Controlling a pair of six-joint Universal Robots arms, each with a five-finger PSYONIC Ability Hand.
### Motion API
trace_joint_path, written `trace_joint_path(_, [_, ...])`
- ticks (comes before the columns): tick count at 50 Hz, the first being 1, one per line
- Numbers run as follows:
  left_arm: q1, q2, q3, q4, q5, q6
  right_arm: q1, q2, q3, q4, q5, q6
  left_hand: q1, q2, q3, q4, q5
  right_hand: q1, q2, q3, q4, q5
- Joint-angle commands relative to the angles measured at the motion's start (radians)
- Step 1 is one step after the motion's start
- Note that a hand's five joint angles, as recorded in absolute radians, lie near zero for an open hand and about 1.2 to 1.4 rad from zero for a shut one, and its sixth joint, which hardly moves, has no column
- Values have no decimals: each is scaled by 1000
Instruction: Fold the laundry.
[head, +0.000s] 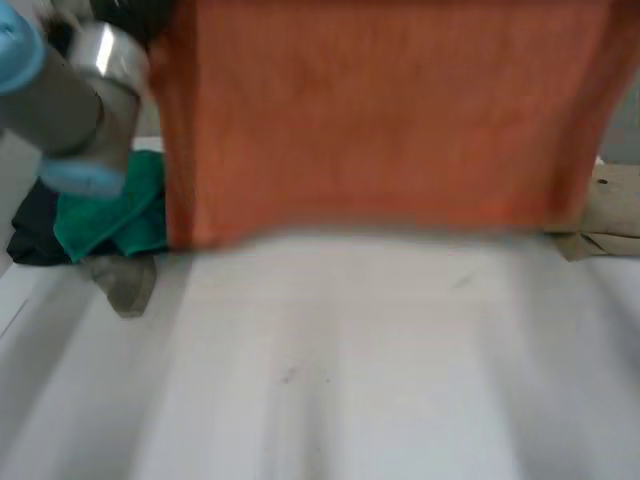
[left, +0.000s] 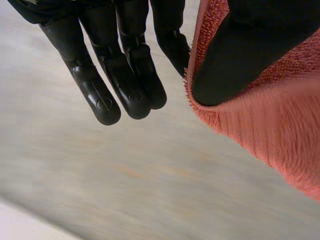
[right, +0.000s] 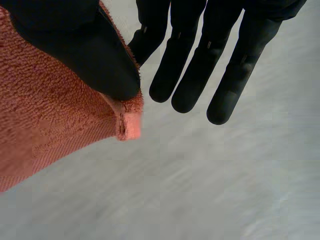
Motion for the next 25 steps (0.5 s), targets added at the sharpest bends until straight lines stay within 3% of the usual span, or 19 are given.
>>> trace_joint_path(1, [42,19,91,176,-5,-181,13,-27,-57,-102,4,36,253,193,199,190,209,267,209,202,195,185])
trace_joint_path(5, [39,28,45,130,-3,-213,20,-19,-38,-84,1,36,253,193,199,190,209,267,209,202,195,185])
trace_joint_path(14, [29,83,-272,116,7,-213,22,2,74,-21,-36,38,253,193,199,190,209,267,209,202,195,185])
trace_joint_path(25, [16,92,-683,129,38,-207,5,56,274,240,-101,12,253,193,199,190,209,267,209,202,195,185])
